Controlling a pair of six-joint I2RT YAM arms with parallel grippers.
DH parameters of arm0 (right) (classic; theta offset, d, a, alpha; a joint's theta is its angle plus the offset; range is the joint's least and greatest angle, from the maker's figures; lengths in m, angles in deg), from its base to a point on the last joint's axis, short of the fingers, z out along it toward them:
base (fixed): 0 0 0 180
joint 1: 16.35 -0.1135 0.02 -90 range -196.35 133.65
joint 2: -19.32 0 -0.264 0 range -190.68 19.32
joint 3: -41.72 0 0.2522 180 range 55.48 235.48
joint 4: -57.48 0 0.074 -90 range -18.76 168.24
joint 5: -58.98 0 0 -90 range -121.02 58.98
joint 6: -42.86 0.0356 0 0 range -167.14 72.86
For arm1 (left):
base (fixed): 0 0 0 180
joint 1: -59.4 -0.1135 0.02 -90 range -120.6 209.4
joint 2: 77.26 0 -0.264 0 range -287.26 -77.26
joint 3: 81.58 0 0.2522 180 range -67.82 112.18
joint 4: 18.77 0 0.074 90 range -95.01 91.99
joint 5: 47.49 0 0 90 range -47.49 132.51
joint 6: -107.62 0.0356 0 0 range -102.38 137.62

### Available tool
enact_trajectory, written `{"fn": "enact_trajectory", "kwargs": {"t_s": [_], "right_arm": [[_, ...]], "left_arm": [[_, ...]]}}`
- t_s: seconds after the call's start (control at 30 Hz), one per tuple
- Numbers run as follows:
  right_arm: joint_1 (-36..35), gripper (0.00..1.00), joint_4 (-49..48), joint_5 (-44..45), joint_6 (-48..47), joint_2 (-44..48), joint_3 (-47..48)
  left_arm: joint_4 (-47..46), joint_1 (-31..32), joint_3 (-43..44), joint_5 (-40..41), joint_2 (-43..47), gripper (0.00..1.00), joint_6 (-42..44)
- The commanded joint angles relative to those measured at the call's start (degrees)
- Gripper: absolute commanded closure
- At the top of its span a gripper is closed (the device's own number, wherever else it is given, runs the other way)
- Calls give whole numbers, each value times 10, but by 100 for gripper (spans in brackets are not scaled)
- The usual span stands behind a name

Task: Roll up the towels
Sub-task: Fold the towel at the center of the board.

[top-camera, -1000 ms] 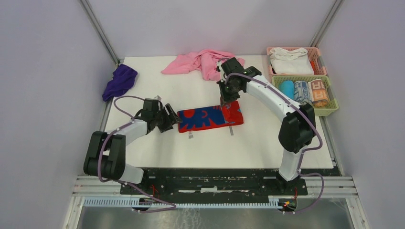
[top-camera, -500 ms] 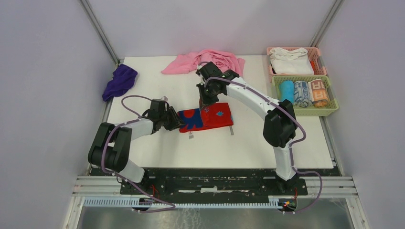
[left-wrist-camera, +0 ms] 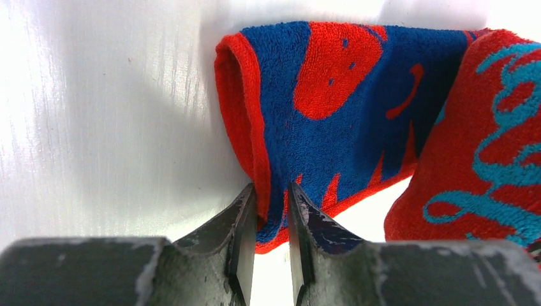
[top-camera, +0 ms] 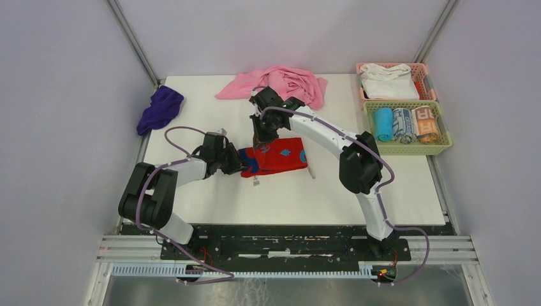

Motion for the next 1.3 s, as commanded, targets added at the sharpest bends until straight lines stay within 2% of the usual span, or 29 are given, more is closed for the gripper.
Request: {"fn": "enact_trajectory", "kwargs": {"t_s": [0.0,0.4,0.57,0.73,0.87,1.03,1.13,1.27], "right_arm": [[-11,99,-37,-17,13,-22,34],[-16,90,-110,-24,30,-70,16],[-16,78,-124,-28,37,-78,15],[-15,57,-149,-29,35,-41,-12],[2,50,-208,-31,42,37,-104],[60,48,-349,-80,70,146,-291],[113,44,-450,-134,103,193,-392],[159,42,-546,-197,130,226,-494]], "left_arm": [[29,4,7,31,0,69,11],[42,6,4,40,5,66,10],[60,6,-6,60,29,63,2],[106,5,-22,109,83,55,-2],[149,5,-28,144,137,48,2],[197,7,-3,164,199,43,14],[199,23,28,157,221,42,7],[152,59,69,115,193,44,-16]]}}
